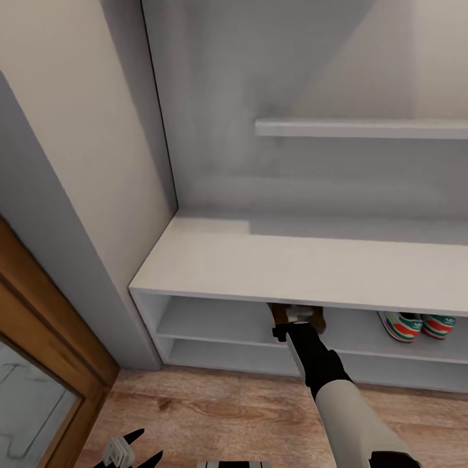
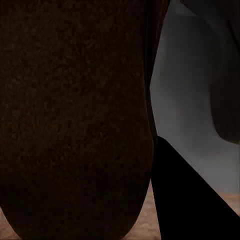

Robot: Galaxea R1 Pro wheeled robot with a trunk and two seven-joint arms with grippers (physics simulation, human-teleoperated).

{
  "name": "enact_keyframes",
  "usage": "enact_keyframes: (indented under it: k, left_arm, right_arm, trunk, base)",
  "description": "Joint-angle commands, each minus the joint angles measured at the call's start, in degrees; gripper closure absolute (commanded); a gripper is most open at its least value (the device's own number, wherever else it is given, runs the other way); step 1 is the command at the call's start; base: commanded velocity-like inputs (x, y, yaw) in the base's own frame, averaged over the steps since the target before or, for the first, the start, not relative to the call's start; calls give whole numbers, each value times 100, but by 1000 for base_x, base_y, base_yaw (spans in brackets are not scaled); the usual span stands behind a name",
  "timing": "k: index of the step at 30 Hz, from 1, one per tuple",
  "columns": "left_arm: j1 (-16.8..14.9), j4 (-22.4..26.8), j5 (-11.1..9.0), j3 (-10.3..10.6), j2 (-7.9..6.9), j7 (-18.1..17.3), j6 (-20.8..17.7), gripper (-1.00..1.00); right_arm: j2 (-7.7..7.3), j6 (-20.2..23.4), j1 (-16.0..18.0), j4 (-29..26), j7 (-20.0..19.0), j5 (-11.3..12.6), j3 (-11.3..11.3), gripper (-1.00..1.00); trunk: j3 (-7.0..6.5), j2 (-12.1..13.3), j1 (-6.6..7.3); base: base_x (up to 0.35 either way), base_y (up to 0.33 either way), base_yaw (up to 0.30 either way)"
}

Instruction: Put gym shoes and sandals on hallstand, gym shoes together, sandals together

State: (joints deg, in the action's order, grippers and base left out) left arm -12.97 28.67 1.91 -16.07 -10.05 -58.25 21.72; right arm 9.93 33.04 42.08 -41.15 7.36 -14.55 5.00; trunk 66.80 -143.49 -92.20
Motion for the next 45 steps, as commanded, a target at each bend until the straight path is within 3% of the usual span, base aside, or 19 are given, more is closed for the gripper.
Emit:
enact_keyframes:
  k: [1, 21, 22, 45]
  left_arm:
    - [-4, -2, 20, -28, 3, -28, 17, -100]
    - [-4, -2, 20, -28, 3, -28, 16, -100]
    - [-4, -2, 20, -28, 3, -28, 16, -100]
    - [-4, -2, 20, -28, 3, -28, 16, -100]
  right_arm:
    - [6, 24, 2, -7, 2, -13, 18, 100]
    - [6, 27, 2, -13, 2, -13, 18, 100]
    - [6, 27, 2, -13, 2, -13, 18, -100]
    - [6, 27, 2, -11, 2, -20, 18, -100]
  trunk:
    - [5, -2, 1]
    - [5, -2, 1]
    - [5, -2, 1]
    - [5, -2, 1]
  base:
    - [18, 0, 0]
    - [37, 0, 0]
    - [9, 0, 0]
    - [1, 0, 0]
